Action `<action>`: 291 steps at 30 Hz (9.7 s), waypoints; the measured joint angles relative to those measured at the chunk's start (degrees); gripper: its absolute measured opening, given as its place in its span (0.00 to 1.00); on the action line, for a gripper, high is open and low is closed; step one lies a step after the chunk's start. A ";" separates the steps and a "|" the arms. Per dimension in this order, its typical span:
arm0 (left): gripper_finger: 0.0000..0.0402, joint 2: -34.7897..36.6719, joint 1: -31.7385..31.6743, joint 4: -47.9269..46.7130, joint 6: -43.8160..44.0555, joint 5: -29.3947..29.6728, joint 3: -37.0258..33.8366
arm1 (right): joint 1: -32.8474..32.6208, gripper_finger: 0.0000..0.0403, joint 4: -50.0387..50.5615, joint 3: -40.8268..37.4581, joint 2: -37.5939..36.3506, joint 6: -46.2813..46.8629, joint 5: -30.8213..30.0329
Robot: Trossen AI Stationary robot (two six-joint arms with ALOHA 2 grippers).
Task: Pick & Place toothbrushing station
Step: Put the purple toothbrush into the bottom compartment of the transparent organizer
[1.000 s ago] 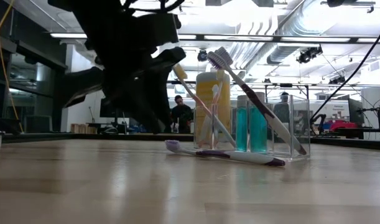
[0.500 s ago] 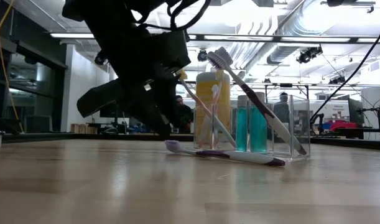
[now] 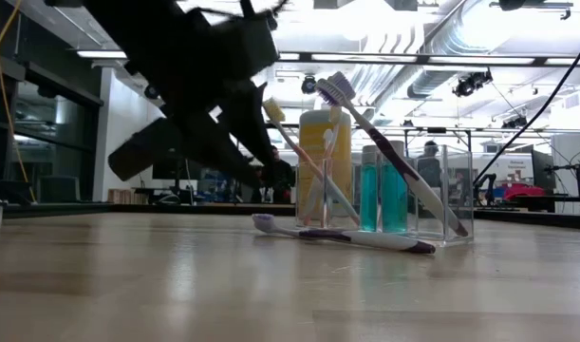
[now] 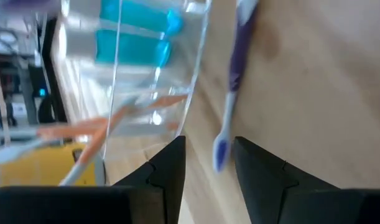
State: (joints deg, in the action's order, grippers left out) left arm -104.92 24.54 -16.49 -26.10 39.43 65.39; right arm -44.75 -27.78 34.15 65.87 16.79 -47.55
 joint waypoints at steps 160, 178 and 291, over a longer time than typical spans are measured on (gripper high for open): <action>0.32 0.26 0.38 1.05 9.58 -8.97 0.15 | 6.35 0.34 50.12 34.99 28.31 18.97 11.93; 0.32 0.20 -10.26 1.32 3.76 -23.18 -0.28 | -2.56 0.34 47.87 34.91 23.80 18.93 -0.75; 0.32 -5.42 -12.38 4.86 19.81 -38.34 -0.17 | -4.02 0.34 40.82 34.86 23.79 14.41 1.25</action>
State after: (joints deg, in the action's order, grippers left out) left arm -110.34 12.16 -11.63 -6.29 1.08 65.21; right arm -48.77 13.04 69.01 89.66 31.20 -46.30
